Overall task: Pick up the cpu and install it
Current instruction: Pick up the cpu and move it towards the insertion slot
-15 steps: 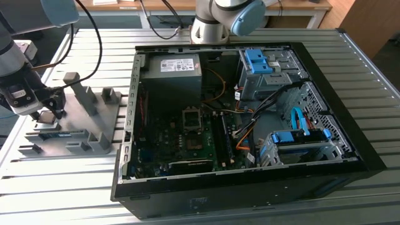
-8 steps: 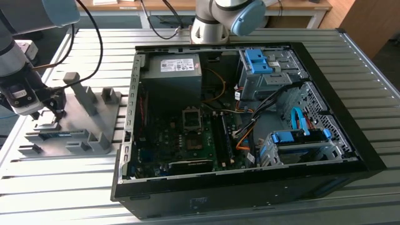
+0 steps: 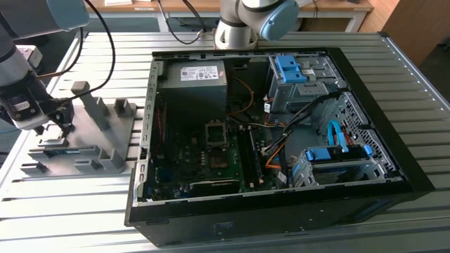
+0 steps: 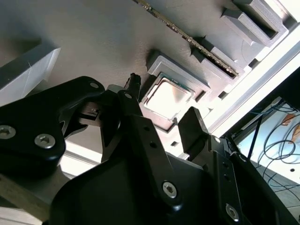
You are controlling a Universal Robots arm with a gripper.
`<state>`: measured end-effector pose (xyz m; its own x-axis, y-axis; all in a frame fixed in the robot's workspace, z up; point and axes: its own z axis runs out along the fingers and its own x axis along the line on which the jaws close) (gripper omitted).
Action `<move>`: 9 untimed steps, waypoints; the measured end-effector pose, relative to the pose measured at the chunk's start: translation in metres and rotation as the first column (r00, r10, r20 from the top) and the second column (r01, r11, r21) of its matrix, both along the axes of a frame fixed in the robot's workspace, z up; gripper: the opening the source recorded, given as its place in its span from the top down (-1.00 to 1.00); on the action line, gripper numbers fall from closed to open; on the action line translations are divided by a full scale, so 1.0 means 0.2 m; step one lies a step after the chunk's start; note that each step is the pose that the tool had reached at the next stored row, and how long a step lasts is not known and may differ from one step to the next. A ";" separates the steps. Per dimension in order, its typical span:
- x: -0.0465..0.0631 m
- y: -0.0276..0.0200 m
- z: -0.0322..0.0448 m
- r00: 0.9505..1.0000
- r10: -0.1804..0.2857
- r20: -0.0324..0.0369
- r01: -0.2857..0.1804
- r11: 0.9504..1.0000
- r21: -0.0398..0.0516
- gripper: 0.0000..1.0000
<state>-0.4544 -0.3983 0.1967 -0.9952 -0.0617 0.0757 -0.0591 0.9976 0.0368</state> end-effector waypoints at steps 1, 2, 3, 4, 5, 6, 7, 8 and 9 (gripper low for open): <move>0.00 0.000 -0.001 1.000 0.000 0.000 0.000 1.000 0.000 -0.20; 0.00 0.000 -0.003 1.000 0.000 0.000 0.000 1.000 0.000 -0.20; 0.00 0.000 -0.005 1.000 0.000 0.000 0.000 1.000 0.000 -0.20; 0.00 0.000 -0.007 1.000 0.000 0.000 0.000 1.000 0.000 -0.20; 0.00 0.000 -0.009 1.000 0.000 0.000 0.000 1.000 0.001 -0.20; 0.00 0.000 -0.012 1.000 0.000 0.000 0.000 1.000 0.001 -0.20; 0.00 0.000 -0.015 1.000 0.000 0.000 0.000 1.000 0.001 -0.20; -0.01 0.001 -0.017 1.000 0.000 0.000 0.000 1.000 0.001 -0.20; -0.01 0.001 -0.021 1.000 0.000 0.000 0.000 1.000 0.002 -0.20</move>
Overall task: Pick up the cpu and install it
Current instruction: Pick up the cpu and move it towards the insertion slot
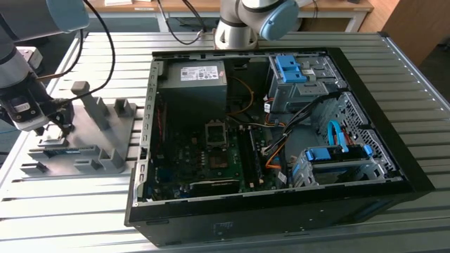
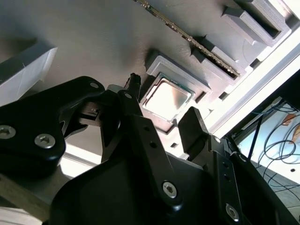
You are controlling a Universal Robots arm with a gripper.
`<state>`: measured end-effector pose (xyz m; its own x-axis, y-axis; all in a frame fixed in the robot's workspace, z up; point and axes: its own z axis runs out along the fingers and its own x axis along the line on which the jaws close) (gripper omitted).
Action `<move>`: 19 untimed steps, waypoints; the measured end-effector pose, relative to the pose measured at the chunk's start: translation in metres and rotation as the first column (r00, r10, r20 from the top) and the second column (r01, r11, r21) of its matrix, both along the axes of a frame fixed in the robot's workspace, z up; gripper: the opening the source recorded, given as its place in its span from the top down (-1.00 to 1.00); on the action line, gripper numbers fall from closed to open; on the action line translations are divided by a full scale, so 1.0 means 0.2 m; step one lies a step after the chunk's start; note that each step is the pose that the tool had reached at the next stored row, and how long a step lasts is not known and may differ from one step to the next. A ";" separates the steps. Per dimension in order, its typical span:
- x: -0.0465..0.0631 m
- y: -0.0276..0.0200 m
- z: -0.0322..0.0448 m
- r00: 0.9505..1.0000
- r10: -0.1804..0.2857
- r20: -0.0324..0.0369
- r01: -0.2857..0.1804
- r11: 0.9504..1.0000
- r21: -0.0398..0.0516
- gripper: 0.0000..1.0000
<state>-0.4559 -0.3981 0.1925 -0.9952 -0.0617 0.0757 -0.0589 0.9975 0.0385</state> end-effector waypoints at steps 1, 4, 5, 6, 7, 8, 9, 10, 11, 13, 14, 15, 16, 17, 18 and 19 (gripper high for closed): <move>0.00 0.000 -0.006 1.000 0.000 0.000 0.000 1.000 0.000 -0.20; 0.00 0.000 -0.023 1.000 0.000 0.000 0.000 1.000 0.000 -0.20; 0.00 0.000 -0.027 1.000 0.000 0.000 0.000 1.000 0.000 -0.20; 0.00 0.001 -0.030 1.000 0.000 0.000 0.000 1.000 0.000 -0.20; -0.01 0.003 -0.033 1.000 0.000 0.000 0.000 1.000 0.000 -0.20; -0.01 0.006 -0.035 1.000 0.000 0.000 0.000 1.000 0.000 -0.20; -0.01 0.009 -0.037 1.000 0.000 0.000 0.000 1.000 0.000 -0.20; -0.01 0.011 -0.039 1.000 0.000 0.000 0.000 1.000 0.000 -0.20; -0.01 0.012 -0.041 1.000 0.000 0.000 0.000 1.000 0.000 -0.20; -0.02 0.012 -0.047 1.000 0.000 0.000 0.000 1.000 0.000 -0.20; -0.03 0.012 -0.049 1.000 0.000 0.000 0.000 1.000 0.000 -0.20; -0.03 0.012 -0.051 1.000 0.000 0.000 0.000 1.000 0.000 -0.20; -0.03 0.012 -0.053 1.000 0.000 0.000 0.000 1.000 0.000 -0.20; -0.03 0.012 -0.057 1.000 0.000 0.000 0.000 1.000 0.000 -0.20; -0.03 0.013 -0.063 1.000 0.000 0.000 0.000 1.000 0.000 -0.20; -0.03 0.012 -0.065 1.000 0.000 0.000 0.000 1.000 0.000 -0.20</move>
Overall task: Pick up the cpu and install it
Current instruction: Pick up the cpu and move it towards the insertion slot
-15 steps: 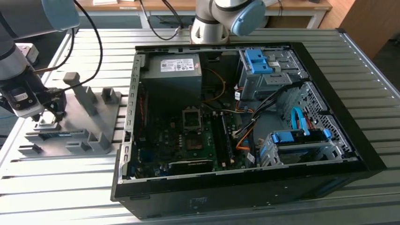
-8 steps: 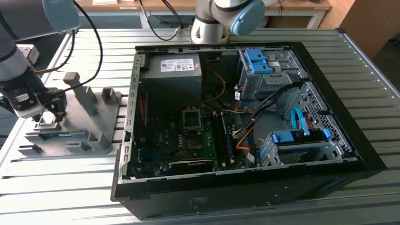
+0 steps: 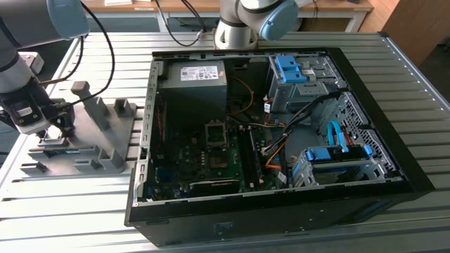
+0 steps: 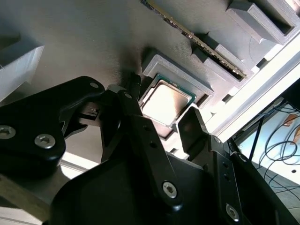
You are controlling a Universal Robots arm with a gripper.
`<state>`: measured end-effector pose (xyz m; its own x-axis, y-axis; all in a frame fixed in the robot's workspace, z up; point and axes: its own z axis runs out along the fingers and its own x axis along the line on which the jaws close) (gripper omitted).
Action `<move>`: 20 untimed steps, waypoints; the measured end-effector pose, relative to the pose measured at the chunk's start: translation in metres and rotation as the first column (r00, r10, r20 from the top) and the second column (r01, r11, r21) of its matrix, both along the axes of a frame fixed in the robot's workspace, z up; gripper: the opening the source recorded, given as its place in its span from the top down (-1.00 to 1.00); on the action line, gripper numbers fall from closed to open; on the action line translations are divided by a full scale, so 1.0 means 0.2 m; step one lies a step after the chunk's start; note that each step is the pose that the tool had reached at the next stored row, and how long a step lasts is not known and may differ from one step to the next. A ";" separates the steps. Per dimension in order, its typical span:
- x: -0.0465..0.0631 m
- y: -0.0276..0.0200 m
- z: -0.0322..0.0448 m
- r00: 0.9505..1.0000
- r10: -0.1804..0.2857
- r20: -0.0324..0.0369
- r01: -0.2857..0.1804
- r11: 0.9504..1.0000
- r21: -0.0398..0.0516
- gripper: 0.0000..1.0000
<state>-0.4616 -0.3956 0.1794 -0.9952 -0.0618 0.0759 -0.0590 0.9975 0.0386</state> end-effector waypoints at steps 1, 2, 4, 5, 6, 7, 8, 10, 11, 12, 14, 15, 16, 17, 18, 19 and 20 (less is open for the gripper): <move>0.00 0.000 0.000 1.000 0.000 0.000 0.000 1.000 0.000 -0.20; 0.00 0.000 0.000 1.000 0.000 0.000 0.000 1.000 0.000 -0.20; 0.00 0.000 0.000 1.000 0.000 0.000 0.000 1.000 0.000 -0.20; 0.00 0.000 0.000 1.000 0.000 0.000 0.000 1.000 0.000 -0.20; 0.00 0.000 -0.001 1.000 0.000 0.000 0.000 1.000 0.000 -0.20; 0.00 0.000 -0.001 1.000 0.000 0.000 0.000 1.000 0.000 -0.20; 0.00 0.000 -0.001 1.000 0.000 0.000 0.000 1.000 0.000 -0.20; 0.00 0.000 -0.001 1.000 0.000 0.000 0.000 1.000 0.000 -0.04; 0.00 0.000 -0.001 1.000 0.000 0.000 0.000 1.000 0.000 -0.04; 0.00 0.000 -0.001 1.000 0.000 0.000 0.000 1.000 0.000 0.06; 0.00 0.000 -0.001 1.000 0.000 0.000 0.000 1.000 0.000 0.06; 0.00 0.000 -0.001 1.000 0.000 0.000 0.000 1.000 0.000 0.06; 0.00 0.000 -0.001 1.000 0.000 0.000 0.000 1.000 0.000 0.06; 0.00 0.000 -0.001 1.000 0.000 0.000 0.000 1.000 0.000 0.06; 0.00 0.000 -0.001 1.000 0.000 0.000 0.000 1.000 0.000 0.06; 0.00 0.000 -0.001 1.000 0.000 0.000 0.000 1.000 0.000 0.06; 0.00 0.000 -0.001 1.000 0.000 0.000 0.000 1.000 0.000 0.06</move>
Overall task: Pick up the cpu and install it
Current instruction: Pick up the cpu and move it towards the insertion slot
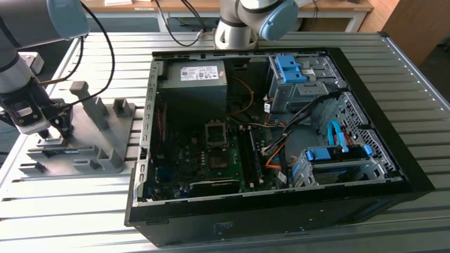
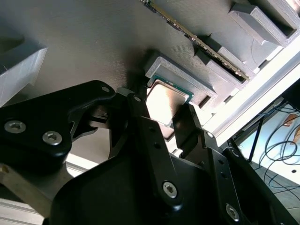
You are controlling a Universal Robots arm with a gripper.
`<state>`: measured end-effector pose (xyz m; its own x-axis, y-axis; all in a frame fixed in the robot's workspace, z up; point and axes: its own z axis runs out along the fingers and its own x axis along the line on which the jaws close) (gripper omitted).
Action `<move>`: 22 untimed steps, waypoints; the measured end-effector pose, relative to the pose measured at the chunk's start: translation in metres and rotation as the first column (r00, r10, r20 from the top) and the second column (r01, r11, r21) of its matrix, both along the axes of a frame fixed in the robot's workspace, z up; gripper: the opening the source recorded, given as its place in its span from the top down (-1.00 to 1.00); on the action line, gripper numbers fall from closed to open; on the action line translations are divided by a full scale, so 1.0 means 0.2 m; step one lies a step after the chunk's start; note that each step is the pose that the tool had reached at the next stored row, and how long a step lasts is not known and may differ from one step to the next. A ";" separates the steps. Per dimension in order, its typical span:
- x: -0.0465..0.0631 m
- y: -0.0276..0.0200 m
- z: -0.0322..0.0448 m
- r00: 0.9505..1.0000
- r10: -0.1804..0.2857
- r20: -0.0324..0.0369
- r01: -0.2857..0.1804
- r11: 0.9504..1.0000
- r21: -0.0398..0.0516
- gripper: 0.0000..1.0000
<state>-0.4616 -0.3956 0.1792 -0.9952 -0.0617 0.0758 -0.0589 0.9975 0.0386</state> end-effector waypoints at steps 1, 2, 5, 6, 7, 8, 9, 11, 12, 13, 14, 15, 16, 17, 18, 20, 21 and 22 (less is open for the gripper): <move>0.00 0.000 0.000 1.000 0.000 0.000 0.000 1.000 0.000 0.06; 0.00 0.000 0.000 1.000 0.000 0.000 0.000 1.000 0.000 0.06; 0.00 0.000 0.022 1.000 0.000 0.000 0.000 1.000 0.000 0.06; 0.00 0.000 0.029 1.000 0.000 0.000 0.000 1.000 0.000 0.06; 0.00 0.000 0.035 1.000 0.000 0.000 0.000 1.000 0.000 0.06; 0.00 0.000 0.038 1.000 0.000 0.000 0.000 1.000 0.000 0.06; 0.00 0.000 0.040 1.000 0.000 0.000 0.000 1.000 0.000 0.06; 0.00 0.000 0.049 1.000 0.000 0.000 0.000 1.000 0.000 0.06; 0.00 0.000 0.054 1.000 0.000 0.000 0.000 1.000 0.000 0.06; 0.00 0.000 0.059 1.000 0.000 0.000 0.000 1.000 0.000 0.06; 0.00 0.000 0.063 1.000 0.000 0.000 0.000 1.000 0.000 0.06; 0.00 0.000 0.068 1.000 0.000 0.000 0.000 1.000 0.000 0.06; 0.00 0.000 0.074 1.000 0.000 0.000 0.000 1.000 0.000 0.06; 0.00 0.000 0.081 1.000 0.000 0.000 0.000 1.000 0.000 0.06; 0.00 0.000 0.088 1.000 0.000 0.000 0.000 1.000 0.000 0.06; 0.00 0.000 0.102 1.000 0.000 0.000 0.000 1.000 0.000 0.06; 0.00 0.000 0.109 1.000 0.000 0.000 0.000 1.000 0.000 0.06; 0.00 0.000 0.118 1.000 0.000 0.000 0.000 1.000 0.000 0.06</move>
